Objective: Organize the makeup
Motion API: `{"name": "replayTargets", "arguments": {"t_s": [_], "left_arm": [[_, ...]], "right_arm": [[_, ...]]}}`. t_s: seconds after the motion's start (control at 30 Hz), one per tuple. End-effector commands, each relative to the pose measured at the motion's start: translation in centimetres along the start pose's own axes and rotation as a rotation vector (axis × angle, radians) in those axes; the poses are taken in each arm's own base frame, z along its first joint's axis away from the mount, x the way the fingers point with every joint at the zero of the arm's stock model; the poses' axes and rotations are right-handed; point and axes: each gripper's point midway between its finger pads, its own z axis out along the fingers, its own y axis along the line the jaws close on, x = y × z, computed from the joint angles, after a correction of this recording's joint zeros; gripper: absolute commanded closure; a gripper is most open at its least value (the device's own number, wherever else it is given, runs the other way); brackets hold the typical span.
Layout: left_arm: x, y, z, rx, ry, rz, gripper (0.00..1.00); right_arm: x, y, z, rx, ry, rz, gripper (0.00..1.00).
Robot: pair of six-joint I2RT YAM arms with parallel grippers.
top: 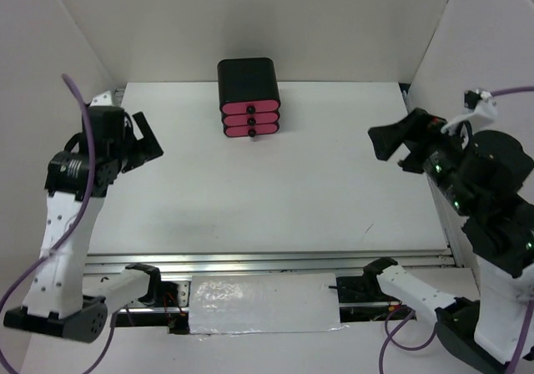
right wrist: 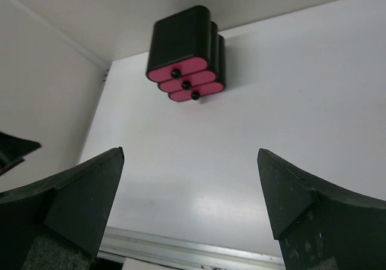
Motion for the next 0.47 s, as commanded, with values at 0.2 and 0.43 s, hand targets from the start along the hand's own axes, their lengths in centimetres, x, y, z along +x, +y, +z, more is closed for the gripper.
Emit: {"name": "replayTargets", "arguments": {"t_s": [0.2,0.43], "left_arm": [[5.7,4.8,-2.4,-0.073,0.017,0.005,0.01],[3.9,5.0,-3.4,-0.086,-0.039,-0.011,0.01]], "right_arm": [[5.7,-6.3,-3.9,0.208,0.128,-0.039,0.0],[5.5,-6.1,-2.7,0.221,0.118,-0.01,0.0]]}}
